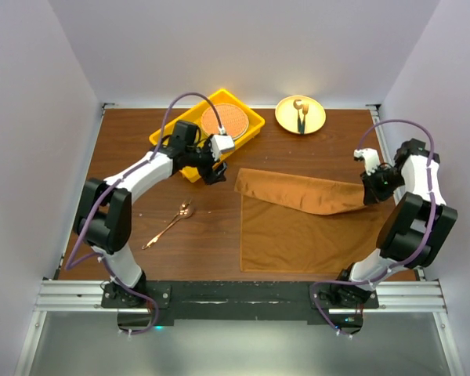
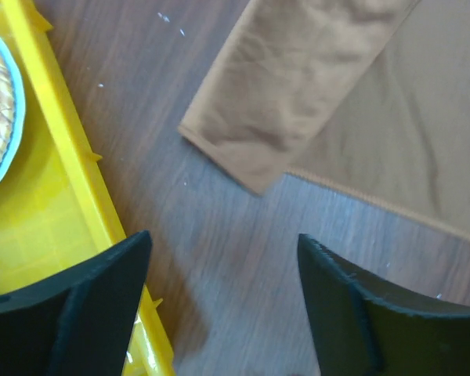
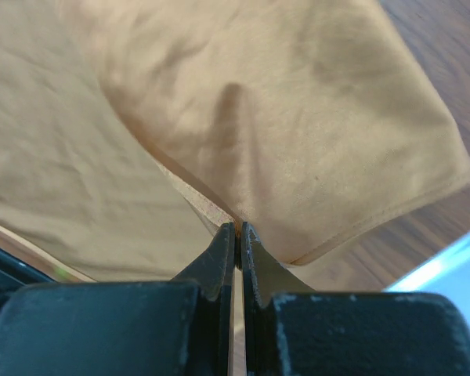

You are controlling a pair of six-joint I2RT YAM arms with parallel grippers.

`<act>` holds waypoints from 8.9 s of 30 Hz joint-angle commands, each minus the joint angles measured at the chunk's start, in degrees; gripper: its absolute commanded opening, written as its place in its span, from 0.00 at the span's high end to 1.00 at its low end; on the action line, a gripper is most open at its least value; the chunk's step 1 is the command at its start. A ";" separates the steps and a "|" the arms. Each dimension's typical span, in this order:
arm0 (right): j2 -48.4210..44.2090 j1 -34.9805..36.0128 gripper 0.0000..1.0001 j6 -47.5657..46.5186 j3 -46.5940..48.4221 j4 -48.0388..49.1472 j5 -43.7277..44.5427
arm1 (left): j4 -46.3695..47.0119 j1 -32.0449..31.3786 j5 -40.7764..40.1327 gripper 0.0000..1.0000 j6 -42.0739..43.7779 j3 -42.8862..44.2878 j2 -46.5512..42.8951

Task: Fold the napkin into a case and place the utensils inside
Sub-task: Pick up the flattened napkin from the center of the board, then fold and flatten the napkin at the center of the board.

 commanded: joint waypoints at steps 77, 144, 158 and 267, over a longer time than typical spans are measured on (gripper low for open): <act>6.74 -5.49 1.00 -0.65 1.09 0.74 1.41 | -14.29 -18.78 -4.74 0.67 25.76 7.55 13.04; 6.74 -5.31 1.00 0.06 4.95 -1.53 -0.87 | -20.44 -15.18 -1.67 1.00 25.06 14.14 16.30; -3.38 -6.28 1.00 -4.08 -7.87 -2.07 2.56 | -17.46 -18.60 0.45 1.00 6.18 -3.43 3.98; -4.33 3.13 1.00 4.36 -14.12 8.66 9.50 | -21.85 -13.24 -12.13 1.00 7.22 1.31 7.25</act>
